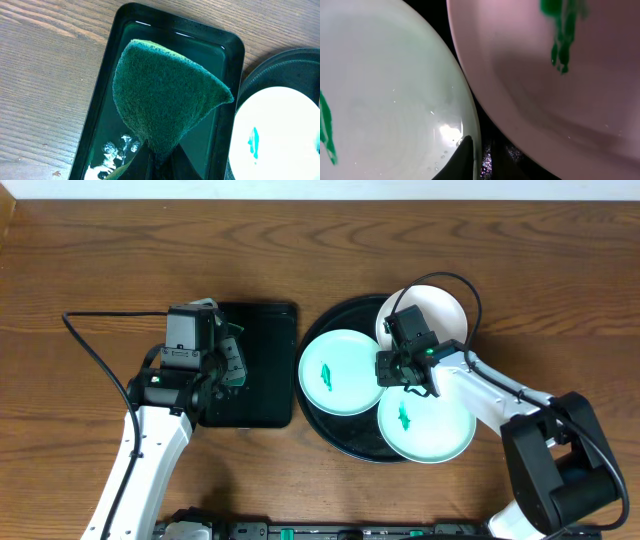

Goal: Clean dirty plates on tray and stack at the side
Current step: 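Lift the green sponge with the left gripper above the black tray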

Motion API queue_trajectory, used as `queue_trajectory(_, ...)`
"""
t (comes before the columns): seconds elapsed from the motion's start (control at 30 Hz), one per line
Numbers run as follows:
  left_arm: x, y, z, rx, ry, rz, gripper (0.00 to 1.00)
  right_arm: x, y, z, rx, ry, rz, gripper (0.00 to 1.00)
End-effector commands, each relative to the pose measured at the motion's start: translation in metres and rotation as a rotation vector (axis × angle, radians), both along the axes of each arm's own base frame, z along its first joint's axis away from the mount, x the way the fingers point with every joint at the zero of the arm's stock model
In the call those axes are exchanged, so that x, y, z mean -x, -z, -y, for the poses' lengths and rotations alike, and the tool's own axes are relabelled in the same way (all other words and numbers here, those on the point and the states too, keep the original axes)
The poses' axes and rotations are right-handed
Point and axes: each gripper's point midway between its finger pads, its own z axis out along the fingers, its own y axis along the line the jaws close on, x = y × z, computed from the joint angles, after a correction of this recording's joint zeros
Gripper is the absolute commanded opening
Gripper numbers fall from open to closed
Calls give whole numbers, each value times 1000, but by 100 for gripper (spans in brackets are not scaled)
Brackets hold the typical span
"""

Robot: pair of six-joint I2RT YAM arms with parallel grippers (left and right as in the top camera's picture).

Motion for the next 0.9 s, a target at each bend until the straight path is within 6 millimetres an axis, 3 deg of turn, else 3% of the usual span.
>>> queue_trajectory(0.0, -5, -8, 1, -6, 12, 23, 7, -4, -10, -2, 4, -8, 35, 10)
queue_trajectory(0.2, -5, -8, 1, -6, 12, 23, 8, -4, -11, -1, 7, -7, 38, 1)
queue_trajectory(0.67, -5, -8, 0, -10, 10, 24, 7, -4, -11, -1, 6, -7, 38, 1)
queue_trajectory(0.87, -11, -18, -14, -81, -35, 56, 7, -4, -10, -1, 6, -6, 38, 1)
